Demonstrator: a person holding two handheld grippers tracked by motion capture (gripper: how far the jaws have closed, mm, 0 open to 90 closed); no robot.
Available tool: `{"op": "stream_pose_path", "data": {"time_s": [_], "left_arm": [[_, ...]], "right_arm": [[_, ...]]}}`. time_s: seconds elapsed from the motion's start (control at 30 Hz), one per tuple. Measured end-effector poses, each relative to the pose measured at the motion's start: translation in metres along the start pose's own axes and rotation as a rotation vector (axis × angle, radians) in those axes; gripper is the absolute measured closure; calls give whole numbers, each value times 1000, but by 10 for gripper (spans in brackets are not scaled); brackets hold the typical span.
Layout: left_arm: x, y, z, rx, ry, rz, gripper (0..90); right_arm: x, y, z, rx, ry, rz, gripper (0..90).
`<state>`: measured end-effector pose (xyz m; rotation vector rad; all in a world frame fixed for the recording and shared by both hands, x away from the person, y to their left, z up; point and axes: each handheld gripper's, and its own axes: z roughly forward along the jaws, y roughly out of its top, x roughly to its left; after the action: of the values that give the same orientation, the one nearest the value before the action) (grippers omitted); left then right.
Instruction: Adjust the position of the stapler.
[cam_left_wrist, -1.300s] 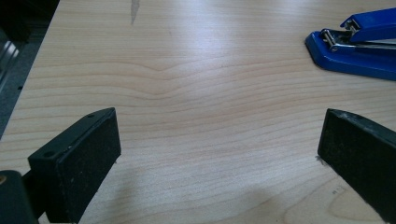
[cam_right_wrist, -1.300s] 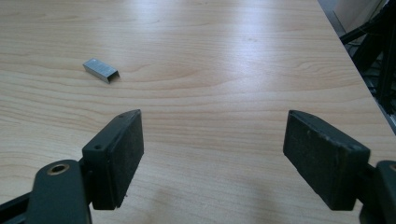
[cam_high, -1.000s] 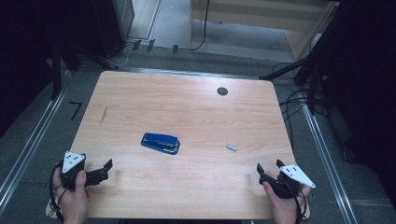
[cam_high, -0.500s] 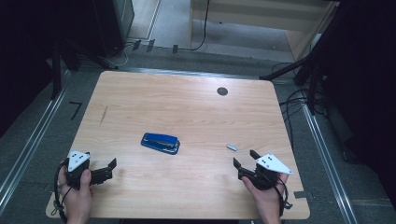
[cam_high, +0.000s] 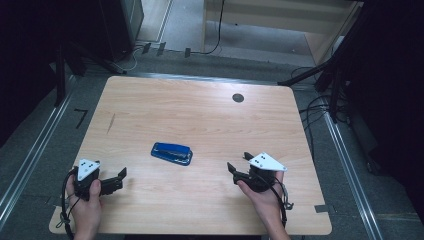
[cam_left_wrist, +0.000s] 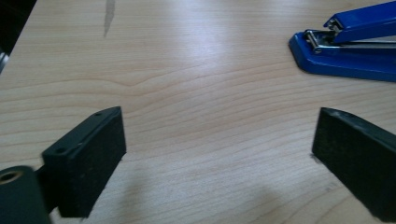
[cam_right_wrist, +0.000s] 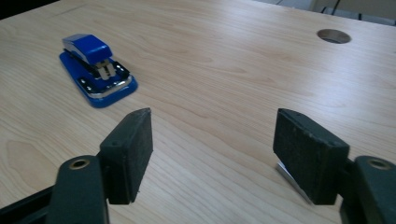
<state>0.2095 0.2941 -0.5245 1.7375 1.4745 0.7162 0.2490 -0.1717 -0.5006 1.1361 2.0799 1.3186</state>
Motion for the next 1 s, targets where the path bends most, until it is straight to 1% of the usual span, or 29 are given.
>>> {"op": "stream_pose_path", "data": {"time_s": [0.07,0.1,0.2,0.23,0.27,0.3,0.33,0.37,0.4,0.47,0.6,0.67,0.8,0.97,1.0], "left_arm": [[-1,0,0,-3,8,3,58],[-1,0,0,-3,8,3,59],[-1,0,0,-3,3,10,59],[-1,0,0,-3,3,10,59],[-1,0,0,-3,2,9,59],[-1,0,0,-4,1,9,59],[-1,0,0,-7,-1,9,59],[-1,0,0,-7,-1,9,59],[-1,0,-1,-7,0,9,59],[-1,0,0,-7,-1,8,62],[-1,0,0,-3,1,9,62],[-2,0,0,-4,4,17,62],[-2,0,-1,-5,-1,22,62],[-1,0,-1,-6,-6,18,62],[-2,0,0,-6,-7,23,62]], "right_arm": [[4,4,4,-1,13,-8,310],[4,4,4,-1,13,-8,310],[11,10,15,6,37,-17,314],[11,10,15,6,37,-17,314],[13,12,17,9,44,-16,318],[15,15,22,9,62,-16,321],[16,16,25,7,68,-25,324],[16,16,25,7,68,-25,324],[19,19,29,4,79,-25,335],[21,22,33,15,85,-32,336],[25,27,38,17,95,-42,337],[27,30,41,11,102,-50,343],[30,32,46,15,114,-56,342],[34,35,51,14,130,-63,346],[36,37,54,19,139,-77,346]]}}
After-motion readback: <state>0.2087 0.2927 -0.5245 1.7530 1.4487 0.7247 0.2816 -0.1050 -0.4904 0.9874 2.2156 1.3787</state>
